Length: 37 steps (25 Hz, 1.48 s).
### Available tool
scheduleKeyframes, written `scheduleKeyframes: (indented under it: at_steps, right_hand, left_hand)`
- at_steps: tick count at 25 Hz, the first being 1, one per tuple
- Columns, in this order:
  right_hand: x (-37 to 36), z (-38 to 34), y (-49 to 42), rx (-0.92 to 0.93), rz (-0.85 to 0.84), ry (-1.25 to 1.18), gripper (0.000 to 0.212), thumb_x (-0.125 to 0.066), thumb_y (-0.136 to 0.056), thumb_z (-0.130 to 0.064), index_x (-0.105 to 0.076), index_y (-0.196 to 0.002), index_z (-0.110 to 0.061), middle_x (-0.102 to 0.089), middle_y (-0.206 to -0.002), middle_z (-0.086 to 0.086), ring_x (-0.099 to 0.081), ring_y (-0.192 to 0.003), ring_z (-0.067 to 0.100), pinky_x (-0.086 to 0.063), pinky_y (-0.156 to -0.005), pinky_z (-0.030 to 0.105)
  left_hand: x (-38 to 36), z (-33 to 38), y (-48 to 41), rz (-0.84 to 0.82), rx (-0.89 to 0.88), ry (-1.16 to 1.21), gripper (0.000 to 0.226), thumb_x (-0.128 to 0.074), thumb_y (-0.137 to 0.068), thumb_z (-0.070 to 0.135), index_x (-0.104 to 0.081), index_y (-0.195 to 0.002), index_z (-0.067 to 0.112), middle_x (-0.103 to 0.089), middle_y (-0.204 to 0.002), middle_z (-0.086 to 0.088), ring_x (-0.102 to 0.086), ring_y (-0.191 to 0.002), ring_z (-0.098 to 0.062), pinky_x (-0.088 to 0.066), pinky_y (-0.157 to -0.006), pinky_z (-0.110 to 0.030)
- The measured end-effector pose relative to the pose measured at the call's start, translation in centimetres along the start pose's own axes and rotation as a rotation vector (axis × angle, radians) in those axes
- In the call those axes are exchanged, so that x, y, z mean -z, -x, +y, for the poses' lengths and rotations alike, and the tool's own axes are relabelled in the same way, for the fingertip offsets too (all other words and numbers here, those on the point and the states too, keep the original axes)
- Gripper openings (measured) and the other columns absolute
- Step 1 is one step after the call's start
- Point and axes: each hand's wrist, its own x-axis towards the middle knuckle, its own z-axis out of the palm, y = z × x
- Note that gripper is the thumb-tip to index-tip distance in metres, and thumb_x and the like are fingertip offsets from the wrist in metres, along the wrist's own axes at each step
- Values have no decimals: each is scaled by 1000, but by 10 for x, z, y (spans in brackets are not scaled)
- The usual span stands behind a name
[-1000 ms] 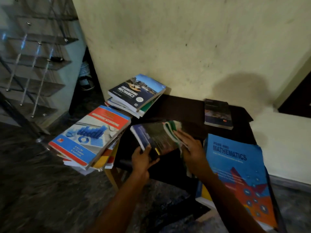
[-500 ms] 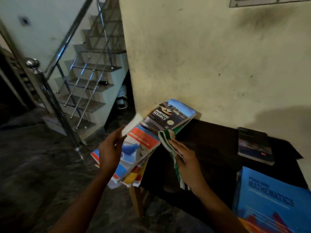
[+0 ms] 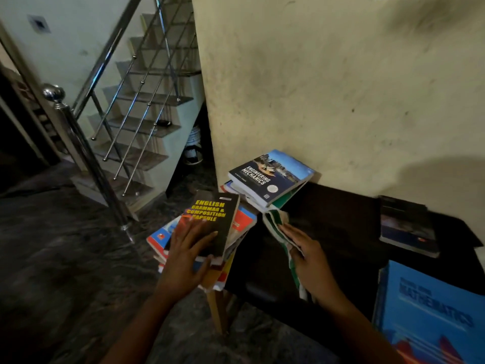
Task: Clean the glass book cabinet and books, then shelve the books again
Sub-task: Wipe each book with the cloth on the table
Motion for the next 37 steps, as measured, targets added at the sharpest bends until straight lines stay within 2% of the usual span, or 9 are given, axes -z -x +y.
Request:
scheduleKeyframes:
  at_steps: [3,6,9,13,18,23,26,32,37]
  right_hand:
    - [52,10,3,-25,51,68,54,-49,-80,10,-51,-123,-23,-51,-126,-8,-44,-118,-5,-29,-100,4]
    - [110,26,11,-77,71,224,46,-46,-84,-10,-49,-125,-31,-49,-134,-6,-45,-122,1,-30,-104,15]
    - [167,43,17,-168,161,302,44,-43,-82,-14,-49,-124,-26,-50,-131,-5,-44,-123,3,-28,-103,11]
    - [227,79,30,-301,337,406,59,-44,-71,0,-48,-128,-17,-57,-127,8,-52,-120,25,-42,-101,37]
    - [264,116,32,-466,433,434,51,-50,-77,-1,-49,-125,-19,-58,-121,4,-58,-111,24,-45,-98,32]
    - [269,167,37,-636,387,459,51,-49,-80,-5,-52,-126,-27,-57,-129,5,-54,-113,27,-45,-99,46]
    - [264,179,38,-696,382,460,51,-43,-79,-12,-54,-127,-24,-56,-130,4,-53,-113,28,-45,-97,46]
    - [262,151,9,-613,385,433,46,-44,-82,-10,-55,-127,-14,-57,-128,12,-54,-114,30,-41,-102,38]
    - [244,116,-9,-381,384,400,53,-45,-80,-7,-48,-129,-26,-56,-130,10,-55,-114,30,-44,-96,50]
  left_hand:
    - [-13,56,-32,55,-64,216,41,-47,-89,53,-57,-121,30,-50,-136,3,-40,-131,-13,-27,-111,-27]
    - [-36,97,-83,-116,-8,479,30,-51,-85,54,-58,-112,43,-57,-124,11,-48,-118,5,-35,-102,-13]
    - [-79,143,-142,-368,182,760,24,-57,-84,52,-55,-108,48,-59,-119,16,-54,-112,2,-40,-100,-20]
    - [-170,210,-213,-695,502,972,30,-44,-97,39,-50,-123,28,-53,-122,3,-53,-109,-14,-42,-90,-32]
    - [-317,277,-267,-916,653,756,50,-47,-96,39,-43,-134,7,-47,-137,-15,-48,-120,-30,-44,-92,-36]
    - [-393,305,-278,-902,759,432,80,-70,-81,38,-30,-139,0,-33,-143,-20,-36,-131,-35,-34,-105,-39]
    - [-417,300,-279,-894,965,663,77,-80,-71,24,-41,-134,0,-43,-136,-19,-46,-122,-37,-45,-97,-41]
    - [-391,305,-297,-792,1130,1080,48,-57,-91,14,-41,-133,-2,-51,-125,-19,-53,-114,-37,-47,-93,-41]
    - [-266,261,-274,-550,1130,1602,21,-44,-97,8,-54,-115,2,-58,-88,-12,-56,-77,-23,-53,-59,-31]
